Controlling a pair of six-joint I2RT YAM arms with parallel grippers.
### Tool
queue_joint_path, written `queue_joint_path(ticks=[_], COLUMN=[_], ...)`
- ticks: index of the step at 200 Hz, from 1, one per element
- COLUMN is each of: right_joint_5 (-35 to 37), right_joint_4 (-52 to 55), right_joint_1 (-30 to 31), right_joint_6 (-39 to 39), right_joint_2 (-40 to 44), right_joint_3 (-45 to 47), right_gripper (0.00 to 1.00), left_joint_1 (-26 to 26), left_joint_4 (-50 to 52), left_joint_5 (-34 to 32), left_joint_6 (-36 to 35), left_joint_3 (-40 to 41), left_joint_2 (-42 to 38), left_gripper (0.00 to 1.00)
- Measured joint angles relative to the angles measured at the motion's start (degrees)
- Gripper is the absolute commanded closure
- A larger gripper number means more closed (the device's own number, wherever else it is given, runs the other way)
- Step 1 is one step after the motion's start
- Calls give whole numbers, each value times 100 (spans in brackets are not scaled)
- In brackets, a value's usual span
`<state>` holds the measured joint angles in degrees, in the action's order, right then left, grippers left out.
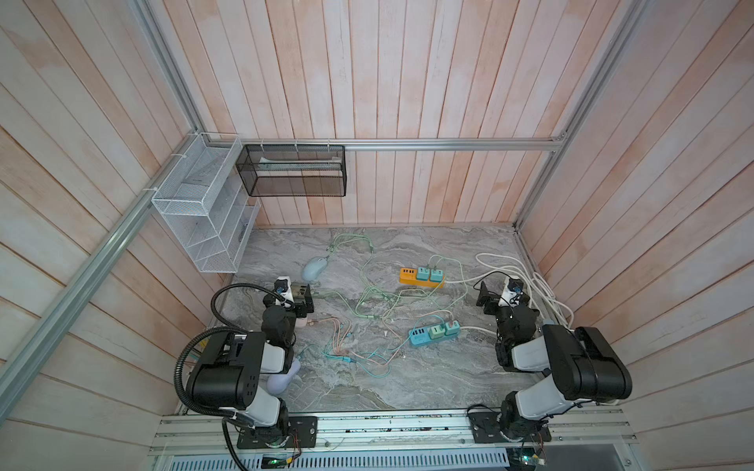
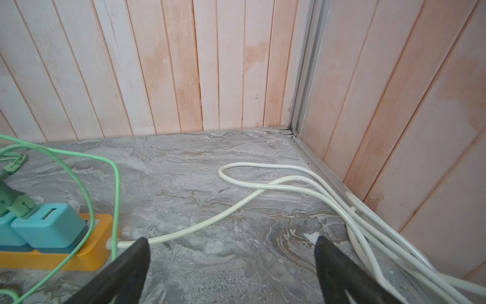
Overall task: Unplug the wireless mouse
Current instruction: Remove the plug from the socket.
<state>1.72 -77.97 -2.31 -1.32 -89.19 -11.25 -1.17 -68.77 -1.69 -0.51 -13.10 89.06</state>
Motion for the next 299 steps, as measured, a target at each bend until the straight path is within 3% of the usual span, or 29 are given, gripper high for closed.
queue_joint_path(ticks=[226, 267, 279, 299], right_joint_5=[254, 439, 883, 1316], right_joint_4=[-179, -131, -90, -260], right_joint_1=[245, 212, 286, 588], right_joint_6=[116, 31, -7, 50], right_joint_2=[-7, -7, 22, 269], right_joint_3=[72, 66, 66, 273], right_gripper=[2, 2, 2, 2], left_joint_1=[0, 127, 122, -306], left_joint_4=[-74, -20, -46, -35], left_joint_5=[-4, -286, -428, -1001], left_joint_6=[-39, 151, 181, 31], left_joint_3=[0, -116, -85, 365], left_joint_2=[15, 22, -2, -704], left_gripper=[0, 0, 0, 0])
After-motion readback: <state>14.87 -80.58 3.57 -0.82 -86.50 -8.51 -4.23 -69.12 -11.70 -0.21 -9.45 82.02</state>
